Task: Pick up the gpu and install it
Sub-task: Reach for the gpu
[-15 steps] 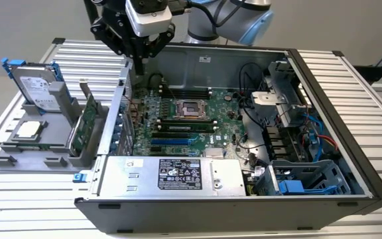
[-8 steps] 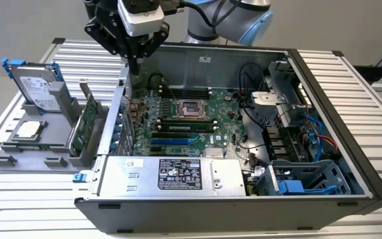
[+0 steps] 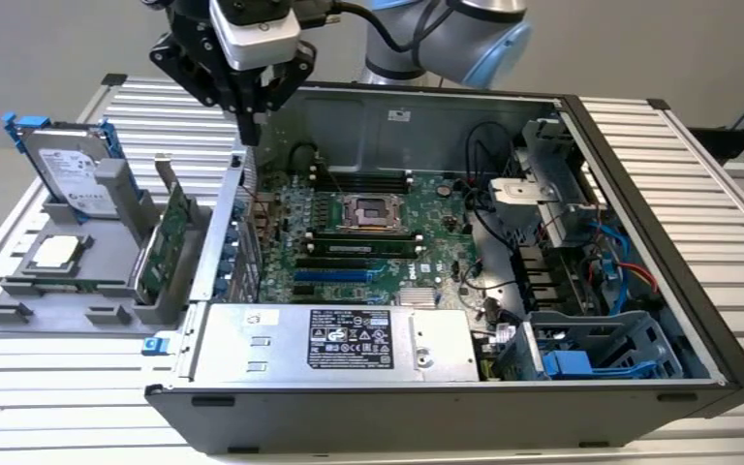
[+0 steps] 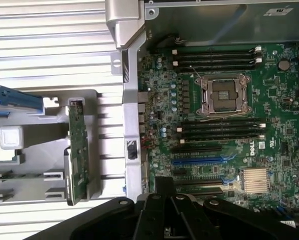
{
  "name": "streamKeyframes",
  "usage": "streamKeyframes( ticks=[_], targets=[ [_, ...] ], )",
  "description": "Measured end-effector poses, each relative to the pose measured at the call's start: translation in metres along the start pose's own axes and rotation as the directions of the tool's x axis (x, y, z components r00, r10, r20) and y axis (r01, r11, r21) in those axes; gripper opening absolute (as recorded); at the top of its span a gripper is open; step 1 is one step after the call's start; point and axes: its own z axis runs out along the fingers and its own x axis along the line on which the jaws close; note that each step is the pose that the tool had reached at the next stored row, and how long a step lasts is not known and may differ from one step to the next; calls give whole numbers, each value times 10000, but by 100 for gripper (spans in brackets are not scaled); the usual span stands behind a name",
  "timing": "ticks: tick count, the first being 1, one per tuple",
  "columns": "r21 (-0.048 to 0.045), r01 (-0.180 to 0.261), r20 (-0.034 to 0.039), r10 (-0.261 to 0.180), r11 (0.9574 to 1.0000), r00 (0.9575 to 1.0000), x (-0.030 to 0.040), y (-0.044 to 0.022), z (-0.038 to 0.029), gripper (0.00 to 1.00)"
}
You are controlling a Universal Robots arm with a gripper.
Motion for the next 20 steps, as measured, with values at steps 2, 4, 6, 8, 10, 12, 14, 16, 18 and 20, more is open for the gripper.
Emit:
streamKeyframes(
  ticks=[2,4,6,8,10,12,14,16,18,20],
  targets=[
    [0,0,0,0,10000,10000,34,-3,-1,0],
    [0,0,0,0,10000,10000,69,-5,-2,0],
    [0,0,0,0,10000,10000,102,-7,-2,0],
    [0,1,0,-1,10000,10000,136,-10,-3,0],
    [0,0,0,0,10000,10000,170,-12,-4,0],
    [0,0,0,0,10000,10000,203,-14,-5,0],
    [0,0,0,0,10000,10000,237,-17,-6,0],
    [0,0,-1,0,10000,10000,272,-19,-6,0],
    [0,0,0,0,10000,10000,307,-22,-7,0],
    [0,0,0,0,10000,10000,344,-24,-8,0]
  ],
)
